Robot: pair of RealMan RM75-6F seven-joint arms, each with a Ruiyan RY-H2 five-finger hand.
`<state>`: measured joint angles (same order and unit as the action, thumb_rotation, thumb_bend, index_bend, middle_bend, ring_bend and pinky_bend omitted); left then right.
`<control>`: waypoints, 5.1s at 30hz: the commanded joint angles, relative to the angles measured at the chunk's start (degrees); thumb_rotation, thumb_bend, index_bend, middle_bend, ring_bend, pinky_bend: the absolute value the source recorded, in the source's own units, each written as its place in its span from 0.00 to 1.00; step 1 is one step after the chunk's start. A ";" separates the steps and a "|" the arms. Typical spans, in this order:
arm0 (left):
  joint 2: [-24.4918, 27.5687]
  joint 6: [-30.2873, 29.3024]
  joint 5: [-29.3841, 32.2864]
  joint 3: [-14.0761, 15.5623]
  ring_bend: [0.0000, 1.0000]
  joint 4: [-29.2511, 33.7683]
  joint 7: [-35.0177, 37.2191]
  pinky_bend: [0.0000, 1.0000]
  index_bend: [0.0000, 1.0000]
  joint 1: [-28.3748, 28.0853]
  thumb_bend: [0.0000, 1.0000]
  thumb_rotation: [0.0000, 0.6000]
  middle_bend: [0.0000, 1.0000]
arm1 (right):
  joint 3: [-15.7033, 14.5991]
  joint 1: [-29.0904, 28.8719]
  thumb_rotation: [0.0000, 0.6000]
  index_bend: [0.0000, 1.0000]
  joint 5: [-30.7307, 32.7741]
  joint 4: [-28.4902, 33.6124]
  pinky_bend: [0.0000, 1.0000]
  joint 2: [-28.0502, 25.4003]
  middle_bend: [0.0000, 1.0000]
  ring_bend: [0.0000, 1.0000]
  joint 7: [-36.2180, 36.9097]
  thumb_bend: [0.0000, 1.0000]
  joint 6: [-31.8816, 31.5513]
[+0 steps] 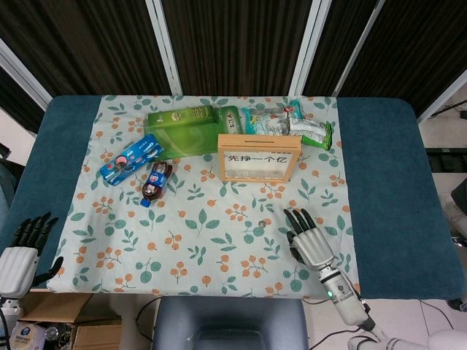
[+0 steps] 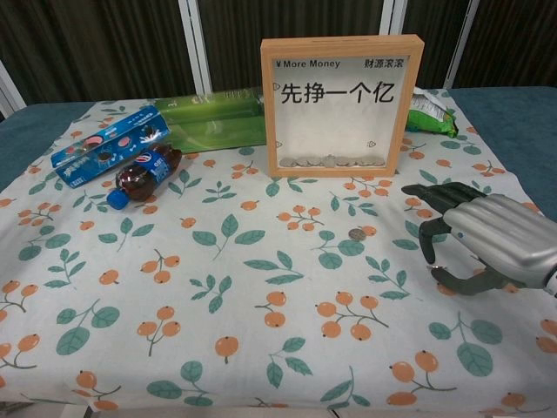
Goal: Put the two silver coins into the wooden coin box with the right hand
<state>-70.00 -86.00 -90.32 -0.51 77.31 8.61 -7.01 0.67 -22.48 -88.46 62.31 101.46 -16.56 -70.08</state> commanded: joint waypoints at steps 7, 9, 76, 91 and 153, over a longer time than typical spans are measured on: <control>0.06 0.42 0.48 -0.03 0.00 -0.10 0.10 0.00 0.00 -0.01 0.35 1.00 0.00 | 0.29 -0.06 1.00 0.68 0.39 0.08 0.00 0.08 0.04 0.00 0.10 0.57 0.20; 0.06 0.40 0.46 -0.05 0.00 -0.16 0.19 0.00 0.00 -0.04 0.35 1.00 0.00 | 0.36 -0.09 1.00 0.69 0.47 0.12 0.00 0.12 0.04 0.00 0.13 0.58 0.24; 1.13 0.53 0.53 0.27 0.00 0.27 1.54 0.00 0.00 0.15 0.35 1.00 0.00 | 22.28 -39.72 1.00 0.77 54.19 16.53 0.00 -23.24 0.08 0.00 -19.97 0.60 22.39; 1.37 1.05 1.21 0.00 0.00 -0.30 2.79 0.00 0.00 0.13 0.35 1.00 0.00 | 19.85 -42.39 1.00 0.77 55.70 14.45 0.00 -21.85 0.08 0.00 -17.99 0.60 22.72; -0.41 1.39 1.49 0.15 0.00 -3.29 3.97 0.00 0.00 0.18 0.35 1.00 0.00 | 2.77 -9.94 1.00 0.52 4.65 8.04 0.00 -5.79 0.00 0.00 -5.85 0.31 1.76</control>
<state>-70.36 -84.71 -88.90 -0.37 74.12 12.49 -6.85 2.60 -31.55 -84.73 71.61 94.40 -22.23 -69.57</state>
